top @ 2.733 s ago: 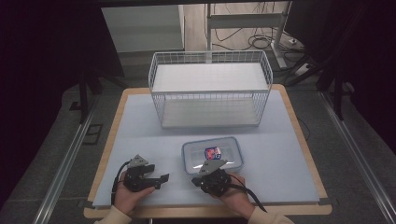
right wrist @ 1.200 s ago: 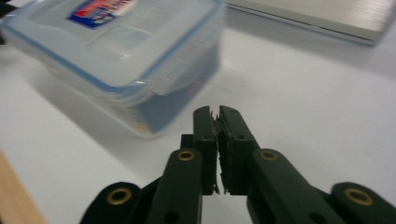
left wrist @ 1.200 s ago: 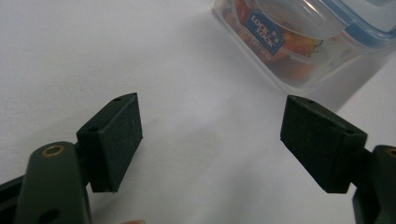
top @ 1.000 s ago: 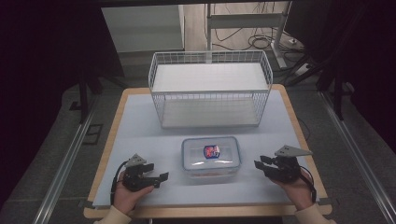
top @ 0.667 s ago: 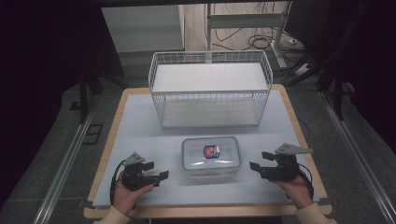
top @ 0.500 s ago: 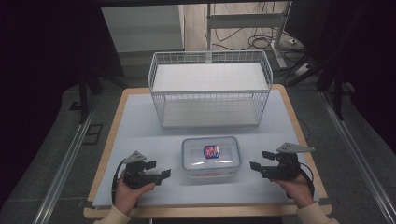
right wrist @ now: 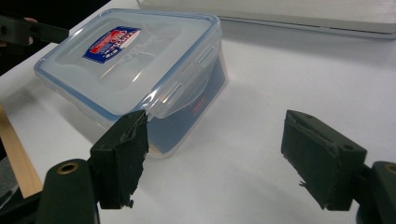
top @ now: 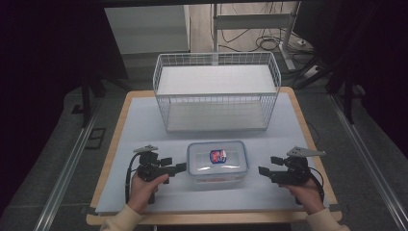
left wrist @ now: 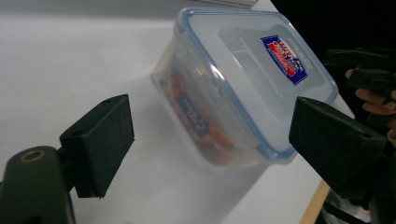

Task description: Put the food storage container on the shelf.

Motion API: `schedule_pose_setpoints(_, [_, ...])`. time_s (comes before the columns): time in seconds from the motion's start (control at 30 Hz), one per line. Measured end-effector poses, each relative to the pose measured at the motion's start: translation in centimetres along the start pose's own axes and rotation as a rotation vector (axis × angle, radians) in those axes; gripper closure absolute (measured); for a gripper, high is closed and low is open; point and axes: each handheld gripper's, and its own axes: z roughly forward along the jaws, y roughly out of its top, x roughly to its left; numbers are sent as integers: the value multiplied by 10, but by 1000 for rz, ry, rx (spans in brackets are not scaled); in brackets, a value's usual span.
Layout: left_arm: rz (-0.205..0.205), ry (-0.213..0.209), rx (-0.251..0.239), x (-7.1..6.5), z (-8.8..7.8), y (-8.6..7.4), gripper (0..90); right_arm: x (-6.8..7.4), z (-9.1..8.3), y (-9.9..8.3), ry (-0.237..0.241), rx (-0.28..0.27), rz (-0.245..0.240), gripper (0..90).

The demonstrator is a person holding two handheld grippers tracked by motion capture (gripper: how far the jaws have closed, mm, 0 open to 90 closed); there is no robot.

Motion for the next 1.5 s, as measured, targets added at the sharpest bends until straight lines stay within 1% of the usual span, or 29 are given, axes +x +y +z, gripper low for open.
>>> schedule_pose_setpoints(0.03, [-6,-8,5,0,3,1,138,0,0,0,0,0,0,232])
schedule_pose_setpoints(0.07, [-18,-32,16,-2,13,5,147,-1,0,0,-3,1,3,232])
schedule_pose_setpoints(0.1, [-18,-32,16,-2,13,5,148,-1,0,0,-3,1,3,232])
schedule_pose_setpoints(0.13, [-28,-47,26,-4,19,7,148,-1,-1,0,-3,0,9,232])
schedule_pose_setpoints(0.17, [-28,-47,26,-4,19,7,148,-1,-1,0,-3,0,9,232])
schedule_pose_setpoints(0.27, [-56,-100,54,-6,28,10,147,-1,-2,0,-2,-7,10,232])
schedule_pose_setpoints(0.37, [-75,-116,76,-4,34,10,145,-2,-1,0,-11,-9,13,232])
schedule_pose_setpoints(0.4, [-102,-137,88,-1,36,9,146,-2,-1,0,-13,-8,13,232])
schedule_pose_setpoints(0.43, [-115,-143,92,0,37,9,147,-1,0,0,-14,-5,11,232])
schedule_pose_setpoints(0.53, [-120,-150,113,1,39,8,156,-1,0,0,-16,1,11,232])
schedule_pose_setpoints(0.63, [-132,-165,118,1,40,7,189,-1,1,0,-18,3,3,232])
schedule_pose_setpoints(0.67, [-142,-165,118,1,41,7,199,-1,0,0,-18,1,0,232])
schedule_pose_setpoints(0.77, [-134,-133,127,0,42,6,228,-1,-1,0,-17,0,4,233])
schedule_pose_setpoints(0.83, [-133,-133,123,0,42,6,239,-1,-1,1,-18,-5,2,233])
schedule_pose_setpoints(0.87, [-129,-127,113,0,40,6,275,-1,0,2,-13,-2,7,234])
schedule_pose_setpoints(0.97, [-125,-132,107,1,40,6,283,0,2,4,-4,2,7,235])
schedule_pose_setpoints(1.0, [-124,-132,106,1,40,6,285,0,5,7,18,1,15,234])
schedule_pose_setpoints(1.03, [-122,-132,107,1,40,6,285,0,5,7,18,1,15,234])
schedule_pose_setpoints(1.1, [-124,-133,102,1,40,6,289,2,9,12,52,3,44,234])
schedule_pose_setpoints(1.13, [-124,-134,101,2,40,6,290,2,15,19,78,15,60,231])
schedule_pose_setpoints(1.17, [-124,-134,101,2,40,6,291,2,15,19,78,15,60,231])
schedule_pose_setpoints(1.27, [-123,-136,96,2,40,6,291,1,29,28,117,75,91,221])
schedule_pose_setpoints(1.3, [-122,-136,96,2,40,6,291,0,34,30,132,93,110,218])
schedule_pose_setpoints(1.33, [-122,-136,94,2,40,6,291,-2,44,32,160,121,142,215])
schedule_pose_setpoints(1.37, [-122,-136,94,2,40,6,292,-3,49,33,170,133,157,214])
schedule_pose_setpoints(1.4, [-122,-136,94,2,40,6,292,-3,49,33,170,133,157,214])
schedule_pose_setpoints(1.43, [-122,-136,94,2,40,6,292,-4,53,34,183,141,170,213])
schedule_pose_setpoints(1.47, [-122,-137,93,2,40,6,292,-5,61,35,216,164,201,210])
schedule_pose_setpoints(1.5, [-122,-137,93,2,40,6,292,-5,61,35,216,164,201,210])
